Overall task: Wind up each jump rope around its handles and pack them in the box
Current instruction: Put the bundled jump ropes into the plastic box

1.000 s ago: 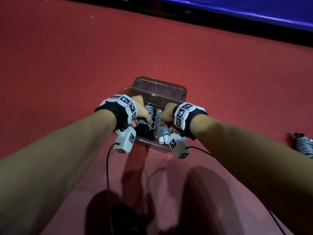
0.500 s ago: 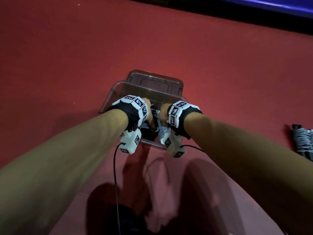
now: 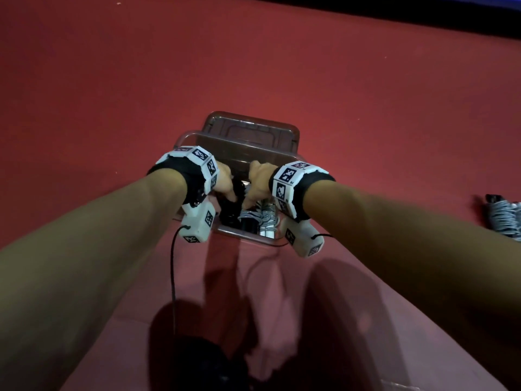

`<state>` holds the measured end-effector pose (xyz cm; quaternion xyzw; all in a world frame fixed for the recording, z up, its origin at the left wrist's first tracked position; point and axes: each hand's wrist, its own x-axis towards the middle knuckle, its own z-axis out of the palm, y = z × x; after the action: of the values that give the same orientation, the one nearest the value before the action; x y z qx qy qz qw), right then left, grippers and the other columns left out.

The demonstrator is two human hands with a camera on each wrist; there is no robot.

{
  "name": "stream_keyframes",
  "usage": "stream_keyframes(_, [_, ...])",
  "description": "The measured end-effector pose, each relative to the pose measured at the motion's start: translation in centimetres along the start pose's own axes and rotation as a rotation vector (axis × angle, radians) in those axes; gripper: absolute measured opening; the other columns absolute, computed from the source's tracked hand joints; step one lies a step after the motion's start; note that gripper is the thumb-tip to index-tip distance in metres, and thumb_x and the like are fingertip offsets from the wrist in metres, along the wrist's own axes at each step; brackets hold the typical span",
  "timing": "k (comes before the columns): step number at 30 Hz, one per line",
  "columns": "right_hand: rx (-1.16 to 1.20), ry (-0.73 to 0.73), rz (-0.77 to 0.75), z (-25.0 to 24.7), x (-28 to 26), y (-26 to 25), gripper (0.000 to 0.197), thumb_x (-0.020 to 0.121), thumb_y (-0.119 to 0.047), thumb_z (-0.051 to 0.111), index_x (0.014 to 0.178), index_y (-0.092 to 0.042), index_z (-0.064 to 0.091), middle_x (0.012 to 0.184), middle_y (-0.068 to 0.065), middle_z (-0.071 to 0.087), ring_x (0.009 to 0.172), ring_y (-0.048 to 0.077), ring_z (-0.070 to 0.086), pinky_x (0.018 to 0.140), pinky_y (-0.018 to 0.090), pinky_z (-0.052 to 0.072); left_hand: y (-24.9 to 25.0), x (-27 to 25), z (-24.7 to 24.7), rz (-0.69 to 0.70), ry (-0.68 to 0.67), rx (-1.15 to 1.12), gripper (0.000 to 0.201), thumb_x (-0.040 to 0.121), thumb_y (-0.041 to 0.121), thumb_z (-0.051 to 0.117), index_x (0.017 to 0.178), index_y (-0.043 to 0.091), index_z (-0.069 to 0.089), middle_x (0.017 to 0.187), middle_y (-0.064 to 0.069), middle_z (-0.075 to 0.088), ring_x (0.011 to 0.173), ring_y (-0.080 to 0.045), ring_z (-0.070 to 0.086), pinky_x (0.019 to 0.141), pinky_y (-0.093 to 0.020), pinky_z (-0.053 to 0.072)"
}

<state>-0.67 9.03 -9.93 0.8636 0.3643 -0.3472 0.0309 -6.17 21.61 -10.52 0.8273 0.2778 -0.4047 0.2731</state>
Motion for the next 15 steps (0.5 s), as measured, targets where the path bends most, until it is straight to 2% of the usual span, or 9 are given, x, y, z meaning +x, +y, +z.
stream_keyframes(1, [0.03,-0.031,0.002,-0.2,-0.2,-0.1,0.073,0.079,-0.038,0.084,0.134,-0.006,0.048,0.126,0.008,0.06,0.107,0.028,0.065,0.083,0.037,0.057,0.1,-0.3,0.0,-0.005,-0.054,-0.03,0.029,0.094,0.01,0.072,0.119,0.006,0.06,0.093,-0.019,0.075,0.107,-0.041,0.071,0.094,-0.056,0.057])
stream_keyframes(2, [0.074,-0.056,-0.009,-0.5,-0.6,-0.3,0.071,0.082,-0.032,0.083,0.138,-0.006,0.048,0.131,0.009,0.06,0.109,0.028,0.065,0.076,0.033,0.058,0.1,-0.4,0.0,0.022,-0.084,-0.035,0.032,0.094,0.008,0.072,0.123,0.008,0.059,0.099,-0.018,0.073,0.111,-0.041,0.069,0.093,-0.052,0.058])
stream_keyframes(3, [0.095,-0.07,-0.034,-0.6,-0.5,-0.2,0.063,0.086,-0.025,0.08,0.139,-0.005,0.052,0.134,0.011,0.061,0.109,0.026,0.065,0.069,0.027,0.057,0.3,-0.7,0.0,0.049,-0.119,-0.039,0.035,0.094,0.005,0.071,0.126,0.011,0.059,0.109,-0.017,0.071,0.113,-0.04,0.068,0.086,-0.046,0.06])
stream_keyframes(4, [0.122,-0.072,-0.045,-0.7,-0.4,-0.2,0.055,0.089,-0.02,0.077,0.137,-0.004,0.056,0.135,0.012,0.061,0.109,0.025,0.065,0.072,0.024,0.056,0.2,-0.7,0.0,0.061,-0.145,-0.06,0.035,0.094,0.002,0.069,0.126,0.013,0.06,0.114,-0.017,0.069,0.109,-0.037,0.068,0.074,-0.04,0.061])
stream_keyframes(5, [0.124,-0.086,-0.047,-0.8,-0.3,-0.2,0.051,0.091,-0.019,0.074,0.137,-0.002,0.058,0.137,0.012,0.061,0.113,0.025,0.063,0.082,0.023,0.054,0.0,-0.4,0.1,0.053,-0.168,-0.097,0.035,0.095,-0.001,0.067,0.126,0.014,0.061,0.113,-0.016,0.069,0.102,-0.034,0.07,0.063,-0.035,0.061])
stream_keyframes(7, [0.167,-0.128,-0.01,-0.6,-0.2,0.0,0.051,0.092,-0.018,0.073,0.139,-0.004,0.058,0.14,0.011,0.059,0.123,0.025,0.06,0.099,0.033,0.053,-0.3,0.1,0.3,0.026,-0.195,-0.16,0.035,0.095,-0.002,0.066,0.127,0.01,0.062,0.113,-0.016,0.072,0.098,-0.031,0.073,0.054,-0.032,0.059])
stream_keyframes(10, [0.229,-0.189,0.003,-0.4,0.0,0.2,0.054,0.093,-0.014,0.071,0.143,-0.007,0.054,0.144,0.009,0.056,0.129,0.027,0.056,0.107,0.041,0.049,-0.2,0.2,0.4,0.001,-0.236,-0.211,0.032,0.093,0.005,0.07,0.125,0.006,0.064,0.119,-0.02,0.072,0.102,-0.034,0.074,0.058,-0.039,0.06])
stream_keyframes(13, [0.239,-0.2,0.001,-0.3,0.2,0.4,0.058,0.091,-0.018,0.073,0.145,-0.009,0.052,0.143,0.005,0.055,0.128,0.027,0.056,0.108,0.042,0.048,-0.3,0.3,0.3,0.004,-0.213,-0.245,0.029,0.092,0.009,0.073,0.12,0.004,0.068,0.113,-0.018,0.074,0.093,-0.031,0.075,0.079,-0.049,0.061])
stream_keyframes(15, [0.257,-0.19,-0.001,-0.2,0.3,0.4,0.056,0.089,-0.021,0.075,0.141,-0.009,0.056,0.141,0.006,0.059,0.126,0.026,0.057,0.108,0.042,0.048,-0.7,0.5,-0.1,0.0,-0.149,-0.204,0.028,0.09,0.016,0.077,0.117,0.007,0.071,0.111,-0.016,0.074,0.093,-0.03,0.074,0.088,-0.047,0.058])
